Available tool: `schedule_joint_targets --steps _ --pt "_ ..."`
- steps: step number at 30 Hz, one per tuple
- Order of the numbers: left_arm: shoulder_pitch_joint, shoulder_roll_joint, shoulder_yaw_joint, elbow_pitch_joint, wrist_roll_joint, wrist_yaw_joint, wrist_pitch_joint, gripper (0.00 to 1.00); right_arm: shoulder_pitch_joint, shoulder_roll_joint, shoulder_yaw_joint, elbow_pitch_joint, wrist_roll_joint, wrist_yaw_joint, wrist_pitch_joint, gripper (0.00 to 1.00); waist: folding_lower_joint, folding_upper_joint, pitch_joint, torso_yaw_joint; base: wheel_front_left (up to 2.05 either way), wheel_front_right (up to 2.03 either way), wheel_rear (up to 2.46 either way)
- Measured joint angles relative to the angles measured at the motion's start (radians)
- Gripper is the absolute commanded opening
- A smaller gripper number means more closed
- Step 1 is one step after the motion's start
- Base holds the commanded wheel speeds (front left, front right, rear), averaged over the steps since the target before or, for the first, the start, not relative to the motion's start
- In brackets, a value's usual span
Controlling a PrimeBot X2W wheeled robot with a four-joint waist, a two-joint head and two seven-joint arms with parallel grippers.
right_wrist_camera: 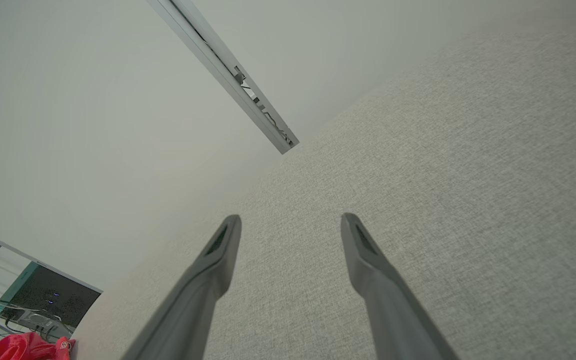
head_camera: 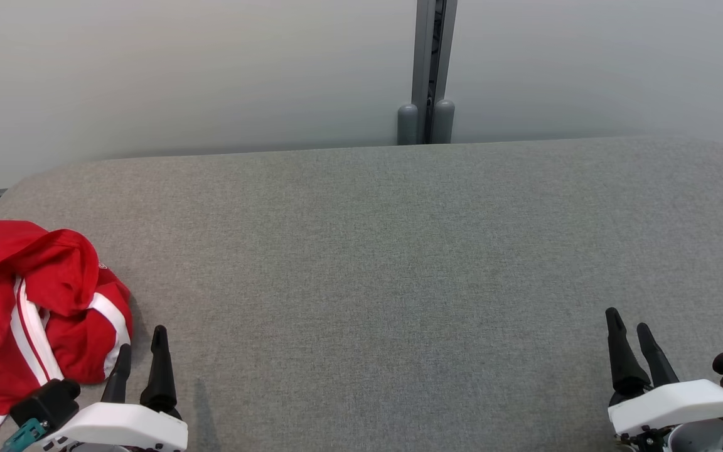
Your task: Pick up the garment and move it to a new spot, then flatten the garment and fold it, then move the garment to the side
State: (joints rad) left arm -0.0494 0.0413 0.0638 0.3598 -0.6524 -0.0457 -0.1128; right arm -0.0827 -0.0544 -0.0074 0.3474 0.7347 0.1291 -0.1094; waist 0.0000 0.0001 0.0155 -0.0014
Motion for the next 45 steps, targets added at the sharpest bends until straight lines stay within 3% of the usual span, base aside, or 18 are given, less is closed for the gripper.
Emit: schedule_joint_targets --steps 17,45 --pt "0.001 0.012 -0.029 0.013 0.217 0.021 -0.047 1.00 -0.008 0.001 0.001 0.025 -0.241 0.000 -0.048 1.00 0.0000 0.0000 -0.004 0.001 0.00 0.00 0.00" --pt "0.002 0.021 -0.056 0.072 0.462 0.048 -0.109 1.00 -0.010 0.004 -0.012 0.069 -0.543 0.000 -0.111 1.00 0.0000 0.0000 0.007 0.004 0.00 0.00 0.00"
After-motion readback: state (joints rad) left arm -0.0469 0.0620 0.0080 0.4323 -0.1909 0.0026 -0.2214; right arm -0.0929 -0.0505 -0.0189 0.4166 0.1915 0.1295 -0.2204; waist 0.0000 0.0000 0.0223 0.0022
